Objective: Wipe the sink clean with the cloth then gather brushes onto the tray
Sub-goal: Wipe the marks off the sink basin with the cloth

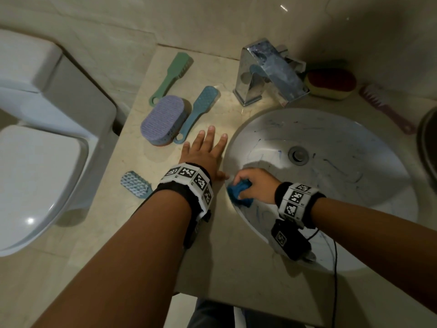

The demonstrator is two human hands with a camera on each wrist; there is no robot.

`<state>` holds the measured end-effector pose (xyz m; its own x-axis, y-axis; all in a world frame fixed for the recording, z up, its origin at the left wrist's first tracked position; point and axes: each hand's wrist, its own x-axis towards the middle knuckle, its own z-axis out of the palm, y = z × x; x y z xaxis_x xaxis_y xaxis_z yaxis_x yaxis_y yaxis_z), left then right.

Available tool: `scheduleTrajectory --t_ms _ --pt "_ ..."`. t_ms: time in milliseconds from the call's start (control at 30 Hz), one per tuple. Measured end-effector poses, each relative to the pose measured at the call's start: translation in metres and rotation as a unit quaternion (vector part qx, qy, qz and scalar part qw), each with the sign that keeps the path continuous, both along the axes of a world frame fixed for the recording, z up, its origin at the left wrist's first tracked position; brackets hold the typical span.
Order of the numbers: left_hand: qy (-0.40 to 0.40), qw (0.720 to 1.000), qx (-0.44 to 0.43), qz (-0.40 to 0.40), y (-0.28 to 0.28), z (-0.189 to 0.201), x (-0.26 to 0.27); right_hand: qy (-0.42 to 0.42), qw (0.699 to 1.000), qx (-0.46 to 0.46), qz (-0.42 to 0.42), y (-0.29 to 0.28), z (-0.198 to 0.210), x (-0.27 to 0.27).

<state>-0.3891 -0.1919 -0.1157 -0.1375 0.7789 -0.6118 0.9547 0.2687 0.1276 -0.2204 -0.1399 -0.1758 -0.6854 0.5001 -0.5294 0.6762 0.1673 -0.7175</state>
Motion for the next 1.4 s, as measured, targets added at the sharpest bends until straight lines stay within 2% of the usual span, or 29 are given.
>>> scheduleTrajectory --t_ms 67,167,300,367,467,533,633,800,967,1067,1200,1267,1333,1400 --pt "-0.004 1.000 0.000 0.002 0.000 0.001 0.000 -0.028 0.998 -0.015 0.061 -0.003 0.004 0.008" --pt "-0.004 1.000 0.000 0.003 0.000 0.001 0.000 -0.027 0.997 0.005 0.077 0.000 0.006 0.003" --pt "-0.003 1.000 -0.006 0.002 0.002 0.001 0.000 0.017 0.997 0.039 -0.060 0.016 0.001 -0.018" --pt "-0.006 1.000 -0.004 0.004 0.002 0.001 -0.001 0.029 0.995 0.037 -0.084 0.020 -0.001 -0.021" --pt "-0.007 1.000 0.002 0.004 0.001 0.001 -0.001 0.001 1.000 0.024 -0.012 0.015 0.000 -0.012" --pt "-0.005 1.000 0.003 0.005 0.001 0.000 -0.001 -0.017 0.999 -0.024 0.027 0.007 -0.001 -0.001" --pt "-0.007 1.000 -0.003 0.002 0.000 0.004 0.000 -0.016 0.998 -0.068 0.011 -0.001 -0.003 0.011" --pt "-0.010 0.999 -0.028 -0.015 -0.014 0.018 0.006 -0.008 0.999 -0.045 -0.028 0.000 0.007 0.003" --pt "0.021 0.999 -0.034 -0.017 -0.025 0.011 0.015 0.026 0.997 0.015 -0.077 0.009 0.003 -0.017" --pt "0.020 0.999 -0.037 -0.009 -0.025 0.010 0.016 0.032 0.998 0.007 -0.061 -0.001 -0.001 -0.009" --pt "0.024 0.999 -0.042 -0.009 -0.027 0.010 0.018 -0.004 0.999 -0.033 0.039 -0.011 0.006 0.019" --pt "0.029 0.999 -0.043 -0.011 -0.027 0.010 0.018 -0.015 0.997 -0.040 0.060 -0.011 0.007 0.023" --pt "0.031 0.999 -0.042 -0.009 -0.026 0.009 0.018 -0.012 0.998 -0.028 0.048 -0.007 0.008 0.017" --pt "0.033 0.999 -0.040 -0.009 -0.026 0.008 0.018 0.007 1.000 -0.015 -0.004 0.000 0.007 0.004"
